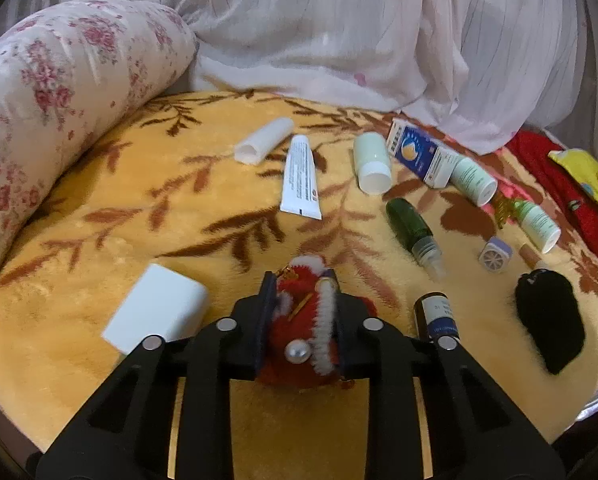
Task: Collect trash
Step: 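Grasp the red knitted ornament with the left tool while the right tool grasps the black sock, then lower both tools to the orange bin and open them to drop items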
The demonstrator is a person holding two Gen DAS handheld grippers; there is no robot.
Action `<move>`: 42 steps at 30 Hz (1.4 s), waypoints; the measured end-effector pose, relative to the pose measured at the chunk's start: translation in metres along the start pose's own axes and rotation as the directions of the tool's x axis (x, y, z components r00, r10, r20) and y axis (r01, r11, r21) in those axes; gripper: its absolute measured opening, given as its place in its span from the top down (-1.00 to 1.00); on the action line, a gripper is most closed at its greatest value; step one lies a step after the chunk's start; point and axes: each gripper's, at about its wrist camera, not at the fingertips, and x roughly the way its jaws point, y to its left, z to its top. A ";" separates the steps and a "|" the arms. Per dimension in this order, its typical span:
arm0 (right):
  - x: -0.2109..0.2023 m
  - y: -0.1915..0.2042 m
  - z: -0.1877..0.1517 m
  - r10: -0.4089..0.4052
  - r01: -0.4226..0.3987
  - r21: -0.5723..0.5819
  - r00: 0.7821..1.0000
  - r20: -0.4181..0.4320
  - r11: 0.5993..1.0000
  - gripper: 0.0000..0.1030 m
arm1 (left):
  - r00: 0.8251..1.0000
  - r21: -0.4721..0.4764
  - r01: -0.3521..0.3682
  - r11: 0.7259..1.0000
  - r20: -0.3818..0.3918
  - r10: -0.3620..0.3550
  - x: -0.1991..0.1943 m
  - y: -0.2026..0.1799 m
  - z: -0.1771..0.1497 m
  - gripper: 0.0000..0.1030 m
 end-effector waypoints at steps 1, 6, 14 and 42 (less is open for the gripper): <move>0.004 0.001 0.000 0.004 -0.004 0.000 1.000 -0.015 1.000 -0.90 | 1.000 0.001 0.005 1.000 0.005 -0.005 -0.005 0.001 -0.001 0.57; 0.030 0.004 -0.006 -0.012 0.012 -0.004 0.994 -0.108 1.000 -0.90 | 1.000 0.021 0.017 1.000 0.025 -0.018 -0.025 0.002 -0.012 0.57; 0.073 0.001 -0.014 -0.119 0.111 -0.047 0.965 -0.236 0.993 -0.90 | 0.998 0.040 0.051 0.998 0.044 -0.053 -0.045 0.002 -0.025 0.57; -0.014 0.053 -0.047 0.297 -0.262 0.147 0.750 -0.591 0.954 0.08 | 0.946 0.142 0.268 0.953 -0.228 -0.232 -0.126 -0.011 -0.116 0.57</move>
